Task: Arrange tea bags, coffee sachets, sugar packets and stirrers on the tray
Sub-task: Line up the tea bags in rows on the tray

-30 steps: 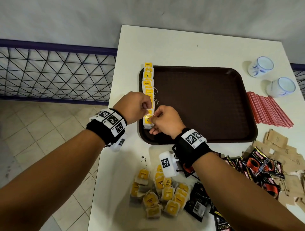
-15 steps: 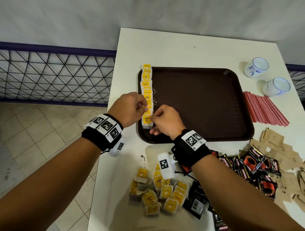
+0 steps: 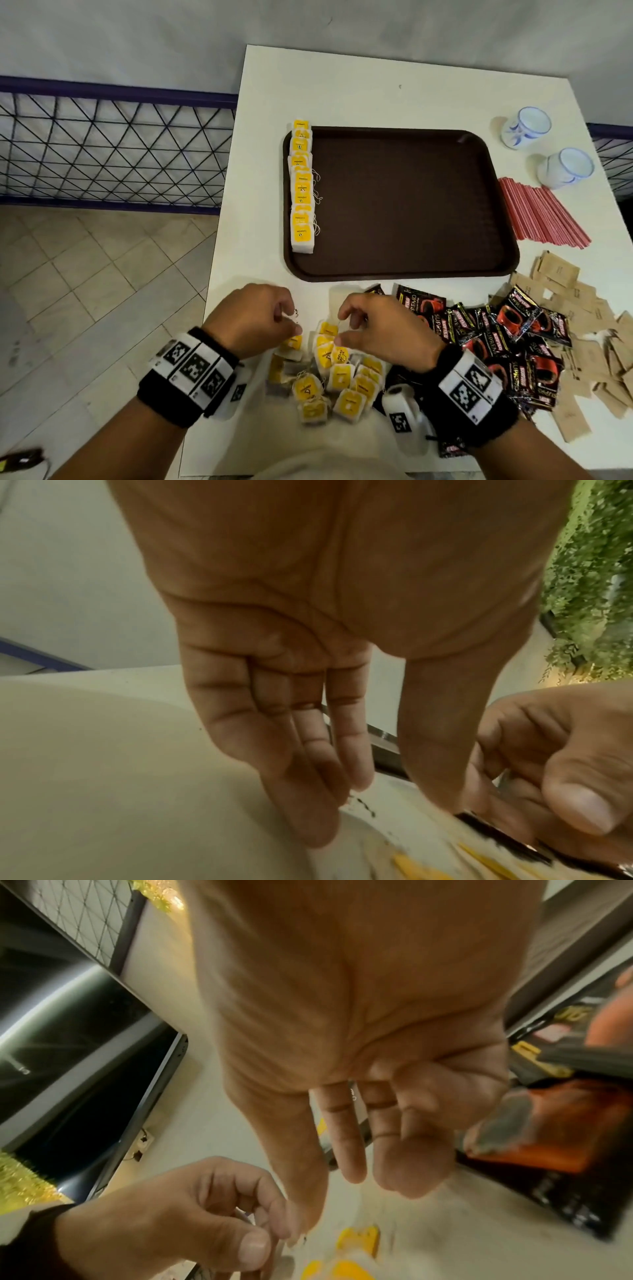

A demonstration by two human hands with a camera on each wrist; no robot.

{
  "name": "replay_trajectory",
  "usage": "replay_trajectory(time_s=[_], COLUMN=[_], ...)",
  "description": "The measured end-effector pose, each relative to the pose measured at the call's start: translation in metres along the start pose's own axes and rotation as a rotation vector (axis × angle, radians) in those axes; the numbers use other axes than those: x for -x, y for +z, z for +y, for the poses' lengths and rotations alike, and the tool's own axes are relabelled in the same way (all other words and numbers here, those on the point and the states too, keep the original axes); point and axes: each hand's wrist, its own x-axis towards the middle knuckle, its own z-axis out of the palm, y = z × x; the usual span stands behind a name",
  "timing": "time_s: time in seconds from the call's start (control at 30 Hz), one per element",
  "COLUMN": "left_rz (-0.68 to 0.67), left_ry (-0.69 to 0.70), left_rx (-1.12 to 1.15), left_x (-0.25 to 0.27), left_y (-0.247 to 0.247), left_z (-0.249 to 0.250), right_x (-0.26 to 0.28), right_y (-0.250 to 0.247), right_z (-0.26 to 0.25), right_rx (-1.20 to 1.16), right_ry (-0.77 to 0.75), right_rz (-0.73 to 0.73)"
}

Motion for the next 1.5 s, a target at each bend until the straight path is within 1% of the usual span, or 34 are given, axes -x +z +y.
replay_trajectory(time_s=[0.13,0.27,0.4,0.57,0.73,0.83,0.93,1.03,1.17,1.27,1.37,1.43,1.5], left_rz=[-0.047,-0.072,-0.076,-0.06,-0.067,-0.09,-0.108,-0.112,-0.072,-0.037,-0.022,-0.015,0.02], left_ry=[-0.039,-0.034,-0.024,0.0,-0.005,0.002,0.027,0.053,0.112,0.155,0.2,0.191,0.187], left_rx=[0.016,-0.005,0.004,0.036,0.164,0.202,0.202,0.185,0.138,0.147,0.253,0.357,0.445], left_x=[0.013,0.017,0.016,0.014,0.016,0.017,0.016,0.016,0.016,0.018,0.018,0.016,0.01], left_y=[0.009,0.018,0.024,0.027,0.026,0.026,0.024,0.022,0.022,0.015,-0.001,-0.009,-0.017], left_z=[0.006,0.011,0.015,0.021,0.023,0.021,0.019,0.017,0.012,0.011,0.015,0.016,0.015], right_x=[0.008,0.013,0.015,0.016,0.017,0.02,0.021,0.019,0.018,0.016,0.015,0.013,0.01], right_y=[0.012,0.023,0.029,0.029,0.022,0.014,0.01,0.007,0.005,-0.001,-0.009,-0.012,-0.016], right_z=[0.002,0.002,0.004,0.009,0.016,0.018,0.022,0.023,0.024,0.021,0.018,0.017,0.016], right_rx=[0.14,0.297,0.297,0.192,0.042,-0.053,-0.149,-0.189,-0.248,-0.346,-0.447,-0.518,-0.587], right_ry=[-0.041,-0.019,-0.032,-0.074,-0.123,-0.112,-0.095,-0.113,-0.114,-0.076,-0.056,-0.051,-0.048], right_rz=[-0.033,-0.037,-0.011,0.037,0.007,0.017,0.04,0.055,0.116,0.134,0.134,0.16,0.188])
